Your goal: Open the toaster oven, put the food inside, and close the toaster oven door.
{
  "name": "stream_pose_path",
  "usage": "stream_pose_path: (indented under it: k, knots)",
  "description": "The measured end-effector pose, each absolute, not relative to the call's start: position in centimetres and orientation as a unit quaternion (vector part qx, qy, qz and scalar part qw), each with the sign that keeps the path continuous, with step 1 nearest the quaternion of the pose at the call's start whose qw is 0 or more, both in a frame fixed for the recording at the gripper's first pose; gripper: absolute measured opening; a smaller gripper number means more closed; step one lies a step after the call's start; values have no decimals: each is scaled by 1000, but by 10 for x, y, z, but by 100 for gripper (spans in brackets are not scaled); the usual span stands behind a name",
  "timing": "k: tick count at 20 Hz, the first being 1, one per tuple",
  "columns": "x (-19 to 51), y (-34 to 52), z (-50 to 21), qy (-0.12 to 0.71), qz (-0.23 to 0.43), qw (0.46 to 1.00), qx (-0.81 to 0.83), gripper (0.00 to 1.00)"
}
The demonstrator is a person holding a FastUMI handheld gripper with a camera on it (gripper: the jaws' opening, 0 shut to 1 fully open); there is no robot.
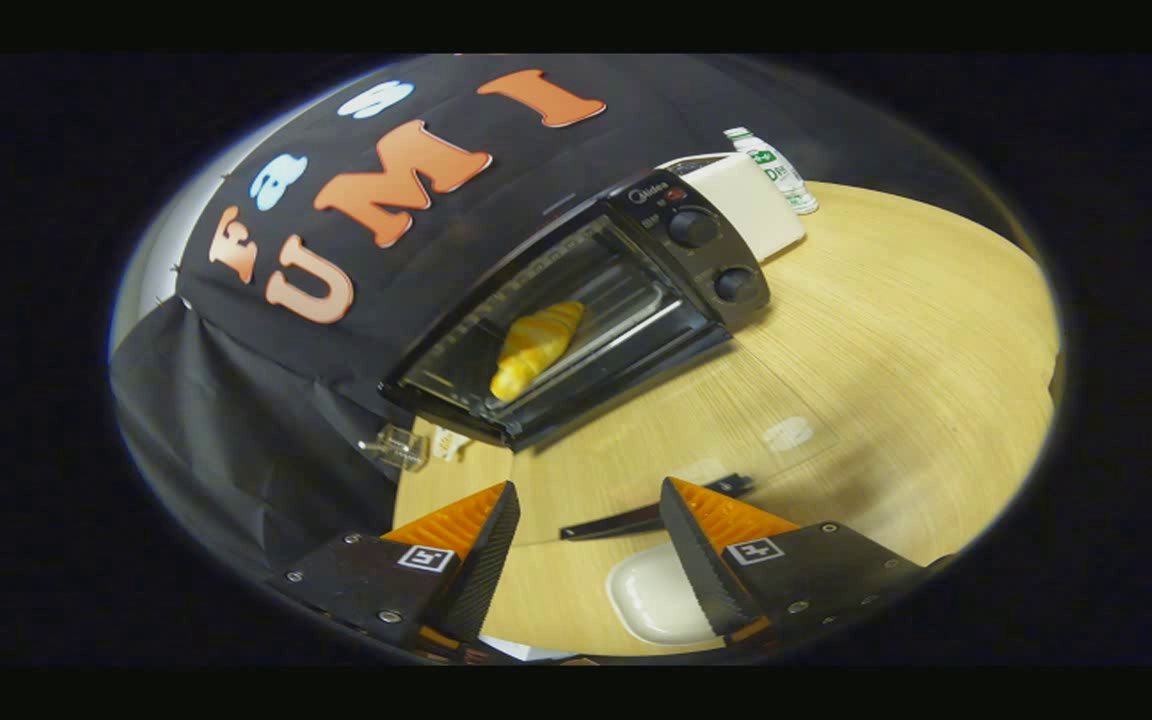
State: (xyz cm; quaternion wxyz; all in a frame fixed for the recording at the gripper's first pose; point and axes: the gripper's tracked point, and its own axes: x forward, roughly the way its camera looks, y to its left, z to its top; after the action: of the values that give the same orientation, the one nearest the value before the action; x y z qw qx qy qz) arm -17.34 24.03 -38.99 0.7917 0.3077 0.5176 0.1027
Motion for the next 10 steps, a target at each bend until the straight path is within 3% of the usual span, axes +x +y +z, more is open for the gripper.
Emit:
stream_pose_path:
  k: [10]
  knots:
    - [-204, 240, -427, 609, 155, 754, 194, 96]
